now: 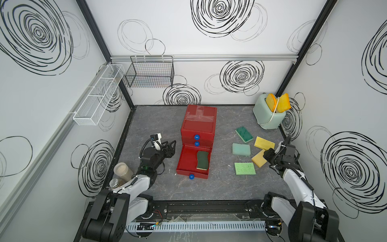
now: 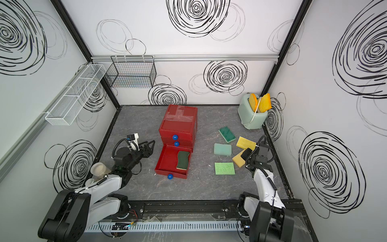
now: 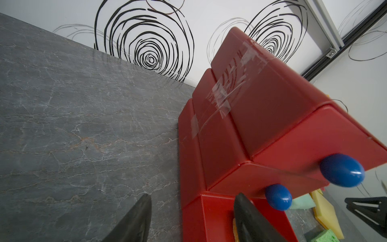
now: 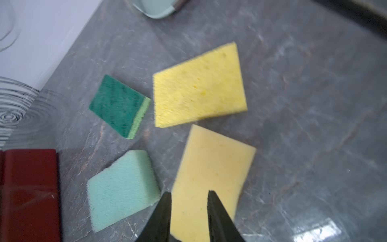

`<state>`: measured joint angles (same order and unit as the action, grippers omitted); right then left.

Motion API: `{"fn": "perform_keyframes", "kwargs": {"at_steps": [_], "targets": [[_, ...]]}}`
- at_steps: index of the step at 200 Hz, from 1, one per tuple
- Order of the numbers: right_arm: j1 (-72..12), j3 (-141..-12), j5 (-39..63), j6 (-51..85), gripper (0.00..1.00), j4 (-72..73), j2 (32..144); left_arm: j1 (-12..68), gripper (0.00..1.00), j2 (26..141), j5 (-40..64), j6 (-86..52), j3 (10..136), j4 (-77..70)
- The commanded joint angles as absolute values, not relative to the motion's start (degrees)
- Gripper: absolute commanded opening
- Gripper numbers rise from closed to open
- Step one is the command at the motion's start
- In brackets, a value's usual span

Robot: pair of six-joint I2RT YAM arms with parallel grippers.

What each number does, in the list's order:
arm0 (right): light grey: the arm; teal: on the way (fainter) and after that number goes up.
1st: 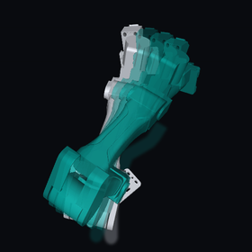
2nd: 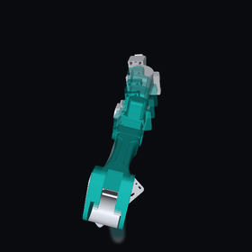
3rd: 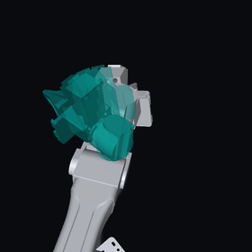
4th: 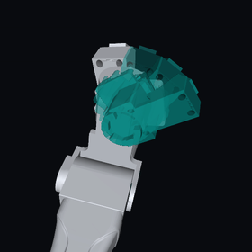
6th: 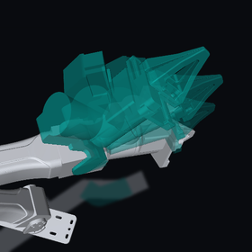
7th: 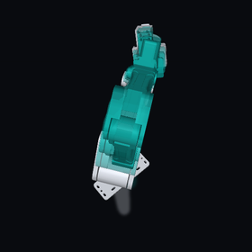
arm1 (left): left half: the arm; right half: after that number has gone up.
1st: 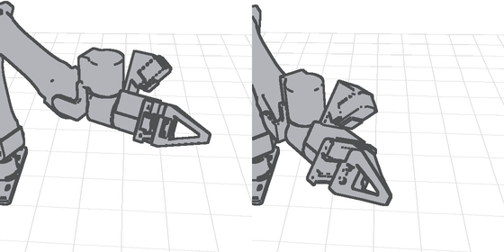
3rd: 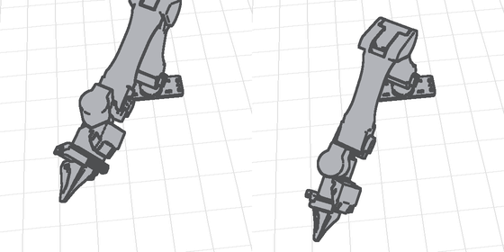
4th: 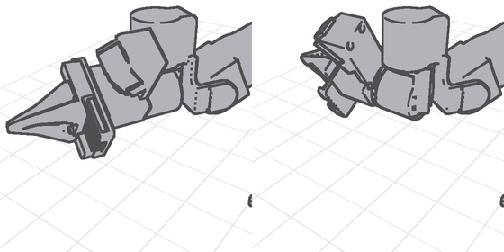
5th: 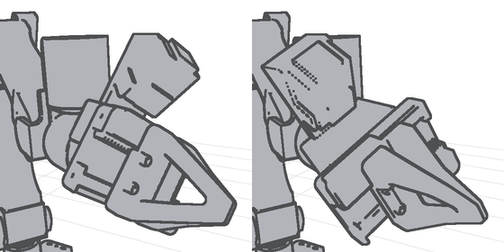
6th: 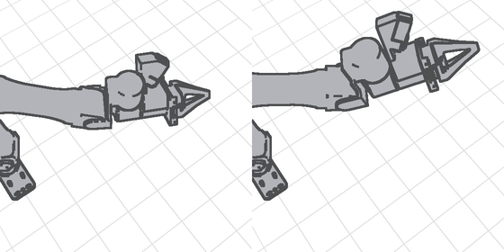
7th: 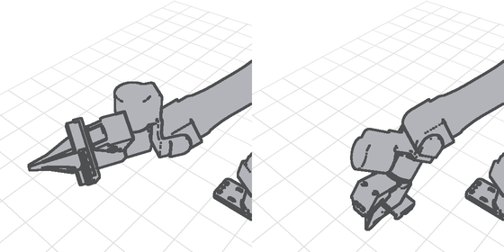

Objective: Take the sponge out of the drawer
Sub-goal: Place the sponge at the center of the board, then pick up the sponge from the drawer.

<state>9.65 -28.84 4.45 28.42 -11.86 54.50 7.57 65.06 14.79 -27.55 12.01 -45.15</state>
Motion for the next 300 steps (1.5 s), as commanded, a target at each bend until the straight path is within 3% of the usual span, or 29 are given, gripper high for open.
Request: {"fn": "perform_keyframes", "kwargs": {"at_steps": [1, 35, 62, 95, 183, 300], "targets": [[-2.0, -37.1, -8.2, 21.4, 0.32, -14.2, 50.8, 7.1, 0.66, 65.7, 15.1, -26.6, 12.0, -48.9], [-23.1, -48.7, -11.1, 15.2, 0.31, -18.7, 58.1, 7.0, 0.66, 66.3, 16.1, -26.8, 12.3, -48.9], [-39.7, -54.4, -23.5, 18.6, 0.32, -23.3, 68.9, 6.9, 0.67, 66.6, 16.6, -26.6, 12.4, -48.9], [-51.7, -58.9, -28.1, 24.7, 0.36, -23.0, 79.9, 6.2, 0.66, 67.4, 17.9, -26.8, 12.1, -49.7], [-62.5, -65.9, -23.4, 28.5, 0.41, -20.8, 95.2, 4.9, 0.66, 66.8, 18.3, -26.8, 10.9, -50.0], [-64.7, -69.1, -21.4, 31.1, 0.45, -20.9, 105.7, 3.2, 0.66, 67.5, 20.7, -28.3, 10.4, -53.2]]}}
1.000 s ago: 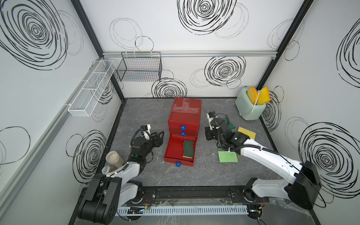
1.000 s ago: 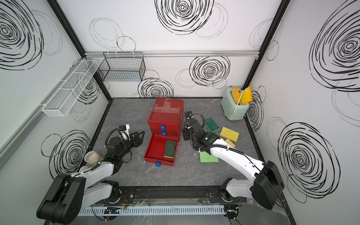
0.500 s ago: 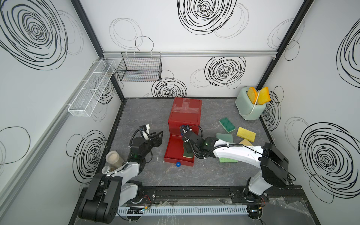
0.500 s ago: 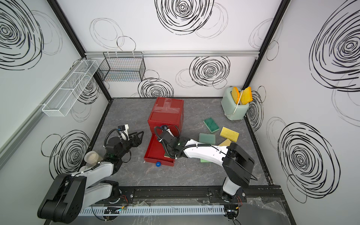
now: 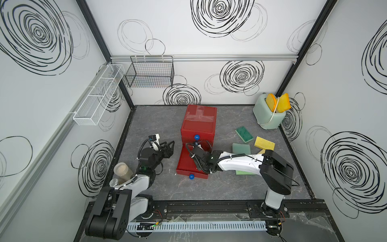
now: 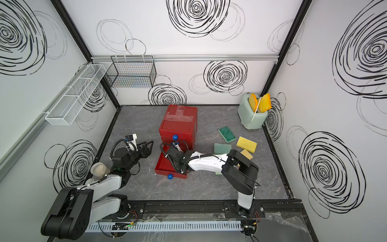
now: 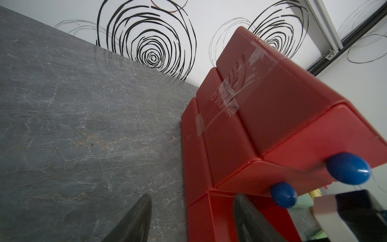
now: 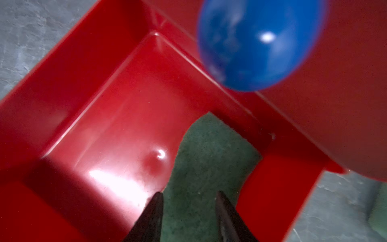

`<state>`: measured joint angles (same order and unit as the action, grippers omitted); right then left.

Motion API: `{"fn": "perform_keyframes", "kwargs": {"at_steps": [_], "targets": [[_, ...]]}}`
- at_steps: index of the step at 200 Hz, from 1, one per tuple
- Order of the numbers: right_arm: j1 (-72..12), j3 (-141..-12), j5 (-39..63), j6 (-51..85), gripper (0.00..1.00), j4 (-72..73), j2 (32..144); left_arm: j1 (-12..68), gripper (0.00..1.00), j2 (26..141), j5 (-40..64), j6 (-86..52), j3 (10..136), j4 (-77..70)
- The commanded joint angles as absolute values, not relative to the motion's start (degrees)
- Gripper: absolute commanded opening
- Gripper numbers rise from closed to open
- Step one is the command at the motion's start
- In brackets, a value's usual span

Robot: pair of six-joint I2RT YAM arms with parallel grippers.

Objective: Take the sponge out of the drawer
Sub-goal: Pick up the sponge from the drawer.

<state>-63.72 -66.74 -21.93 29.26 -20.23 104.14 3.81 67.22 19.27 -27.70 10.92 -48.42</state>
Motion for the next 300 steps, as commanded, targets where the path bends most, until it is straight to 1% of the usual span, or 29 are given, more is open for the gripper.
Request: {"fn": "perform_keyframes", "kwargs": {"at_steps": [1, 38, 81, 101, 139, 152, 162, 174, 213, 265, 285, 300], "targets": [[-64.7, -69.2, -21.4, 31.1, 0.45, -21.0, 105.8, 3.2, 0.66, 67.5, 20.7, -28.3, 10.4, -53.1], [-64.8, -71.1, -22.1, 30.8, 0.45, -21.2, 108.9, 2.5, 0.66, 66.6, 21.2, -28.5, 9.4, -53.2], [-64.7, -73.0, -27.8, 30.9, 0.45, -26.0, 112.0, 1.8, 0.66, 66.4, 21.8, -28.7, 9.1, -53.4], [-64.6, -72.4, -28.1, 31.0, 0.45, -26.0, 112.7, 1.8, 0.66, 66.8, 21.8, -28.7, 9.2, -53.6], [-64.6, -72.0, -27.8, 30.9, 0.41, -25.4, 114.8, 1.7, 0.66, 67.1, 21.9, -28.6, 9.2, -53.6], [-64.6, -72.0, -27.9, 30.8, 0.37, -25.5, 115.4, 1.7, 0.66, 67.2, 21.9, -28.6, 9.2, -53.5], [-64.6, -71.8, -27.8, 30.7, 0.31, -25.4, 115.6, 1.5, 0.66, 67.3, 21.9, -28.5, 9.3, -53.6], [-64.6, -71.7, -27.9, 30.4, 0.26, -25.2, 115.6, 1.6, 0.66, 67.6, 21.8, -28.5, 9.4, -53.6], [-64.6, -73.0, -29.6, 29.1, 0.00, -27.3, 115.0, 1.6, 0.66, 67.9, 21.7, -28.4, 9.3, -53.9], [-65.7, -72.9, -27.1, 23.5, 0.00, -26.4, 108.4, 1.5, 0.66, 68.0, 21.7, -28.2, 9.4, -53.8], [-66.7, -72.9, -24.9, 20.8, 0.00, -26.1, 104.2, 1.5, 0.66, 68.1, 21.6, -28.2, 9.3, -54.1], [-66.8, -71.9, -21.1, 20.0, 0.00, -24.5, 100.1, 1.5, 0.66, 68.3, 21.5, -28.2, 9.3, -54.2]]}}
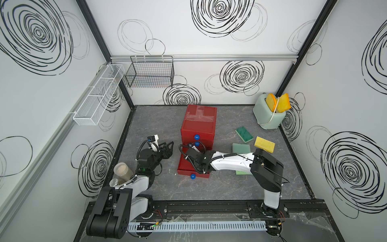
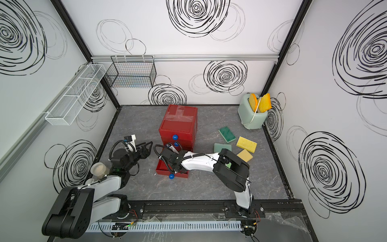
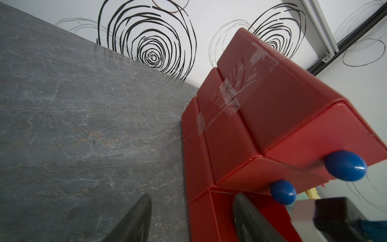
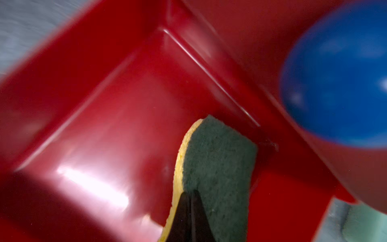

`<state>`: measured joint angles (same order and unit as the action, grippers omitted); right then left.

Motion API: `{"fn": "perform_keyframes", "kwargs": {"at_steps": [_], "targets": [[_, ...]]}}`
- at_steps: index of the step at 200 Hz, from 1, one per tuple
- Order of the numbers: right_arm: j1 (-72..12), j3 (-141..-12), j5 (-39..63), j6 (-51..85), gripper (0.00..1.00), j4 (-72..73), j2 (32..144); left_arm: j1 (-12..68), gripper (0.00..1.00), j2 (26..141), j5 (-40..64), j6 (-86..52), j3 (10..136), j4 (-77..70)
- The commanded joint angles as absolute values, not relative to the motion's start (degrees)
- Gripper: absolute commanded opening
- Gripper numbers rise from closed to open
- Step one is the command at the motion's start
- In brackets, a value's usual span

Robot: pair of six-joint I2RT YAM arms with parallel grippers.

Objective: Take the sponge out of the drawer
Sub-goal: Pick up the sponge from the drawer, then place the sponge at the center of the board.

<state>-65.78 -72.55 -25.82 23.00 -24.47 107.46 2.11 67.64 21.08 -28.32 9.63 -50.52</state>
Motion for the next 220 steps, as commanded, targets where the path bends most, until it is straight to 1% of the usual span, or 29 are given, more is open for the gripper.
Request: {"fn": "perform_keyframes", "kwargs": {"at_steps": [1, 30, 50, 88, 113, 124, 132, 157, 170, 194, 220], "targets": [[-66.8, -71.8, -20.9, 20.0, 0.00, -24.4, 99.9, 1.5, 0.66, 68.3, 21.5, -28.2, 9.2, -54.2], [-67.5, -69.1, -14.3, 18.6, 0.00, -23.0, 92.8, 1.5, 0.66, 68.3, 21.5, -28.1, 9.2, -54.1], [-67.9, -65.0, -12.0, 17.6, 0.00, -21.8, 87.6, 1.5, 0.66, 68.5, 21.4, -28.2, 9.1, -54.3], [-67.9, -61.5, -13.2, 19.5, 0.00, -24.9, 73.1, 1.1, 0.66, 68.0, 21.3, -28.1, 8.7, -54.1], [-65.6, -63.5, -19.0, 20.4, 0.00, -31.5, 66.3, 1.1, 0.66, 68.4, 21.4, -28.2, 8.7, -54.3], [-62.6, -63.6, -20.9, 20.3, 0.00, -33.7, 64.1, 1.1, 0.66, 68.5, 21.4, -28.2, 8.7, -54.5], [-58.8, -62.9, -21.0, 20.5, 0.00, -34.8, 62.7, 1.1, 0.66, 68.5, 21.3, -28.2, 8.7, -54.4], [-41.8, -58.3, -13.5, 19.6, 0.00, -34.7, 60.7, 1.1, 0.66, 68.0, 21.3, -28.0, 8.7, -53.9], [-35.3, -56.1, -11.2, 18.4, 0.00, -32.7, 61.2, 1.0, 0.66, 67.4, 21.0, -27.7, 8.9, -53.0], [-27.4, -54.7, -7.3, 16.2, 0.00, -26.6, 65.5, 1.0, 0.66, 67.5, 20.6, -27.3, 9.1, -52.7], [-23.6, -56.1, -3.4, 14.0, 0.00, -19.2, 72.4, 0.8, 0.66, 68.8, 20.5, -27.3, 9.3, -53.2]]}}
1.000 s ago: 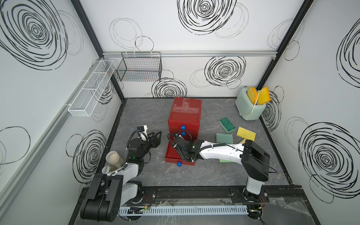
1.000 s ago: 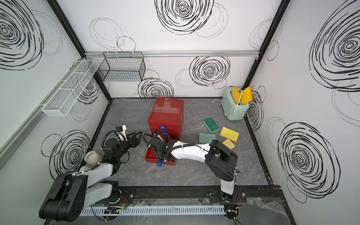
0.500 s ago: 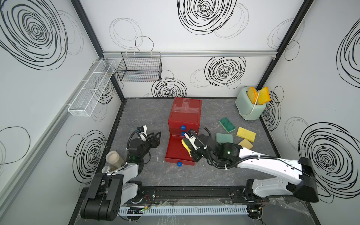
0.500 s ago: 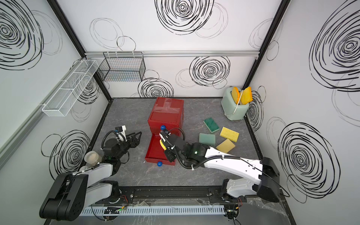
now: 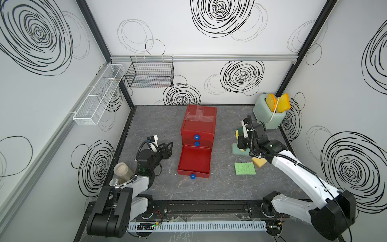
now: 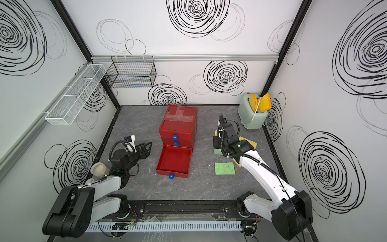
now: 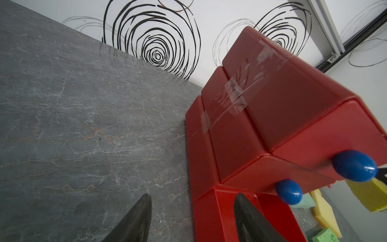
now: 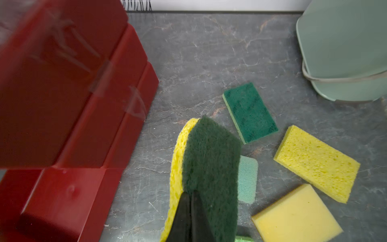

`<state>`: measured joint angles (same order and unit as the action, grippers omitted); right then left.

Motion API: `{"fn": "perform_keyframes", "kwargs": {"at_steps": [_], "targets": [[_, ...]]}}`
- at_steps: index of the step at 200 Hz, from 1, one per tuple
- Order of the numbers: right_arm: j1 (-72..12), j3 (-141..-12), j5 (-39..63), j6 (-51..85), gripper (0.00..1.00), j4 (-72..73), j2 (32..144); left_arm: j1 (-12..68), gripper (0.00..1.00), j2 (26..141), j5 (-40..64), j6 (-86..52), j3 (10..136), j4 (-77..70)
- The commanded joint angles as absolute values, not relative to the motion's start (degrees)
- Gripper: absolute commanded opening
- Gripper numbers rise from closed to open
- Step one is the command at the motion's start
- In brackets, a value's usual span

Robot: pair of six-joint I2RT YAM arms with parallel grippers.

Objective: Take the sponge out of the drawer
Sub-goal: Place the sponge at the center of the board.

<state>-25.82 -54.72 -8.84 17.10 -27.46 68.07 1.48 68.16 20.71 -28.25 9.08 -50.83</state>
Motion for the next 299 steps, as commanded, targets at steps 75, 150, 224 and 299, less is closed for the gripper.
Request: {"fn": "perform_keyframes", "kwargs": {"at_steps": [75, 150, 224, 299], "targets": [[-19.0, -68.2, 1.4, 8.1, 0.00, -13.9, 96.3, 1.0, 0.66, 67.1, 20.0, -27.5, 9.0, -52.2], [-15.8, -68.6, -0.2, 9.8, 0.00, -12.6, 106.7, 1.5, 0.67, 66.5, 18.8, -27.4, 9.4, -50.5], [-12.2, -67.3, 0.5, 8.5, 0.26, -13.0, 104.8, 1.7, 0.67, 66.8, 19.1, -27.6, 9.5, -51.4], [-16.6, -78.9, 4.7, 6.6, 0.37, -15.9, 100.2, 5.5, 0.43, 55.2, 10.5, -26.7, 7.5, -43.7]]}}
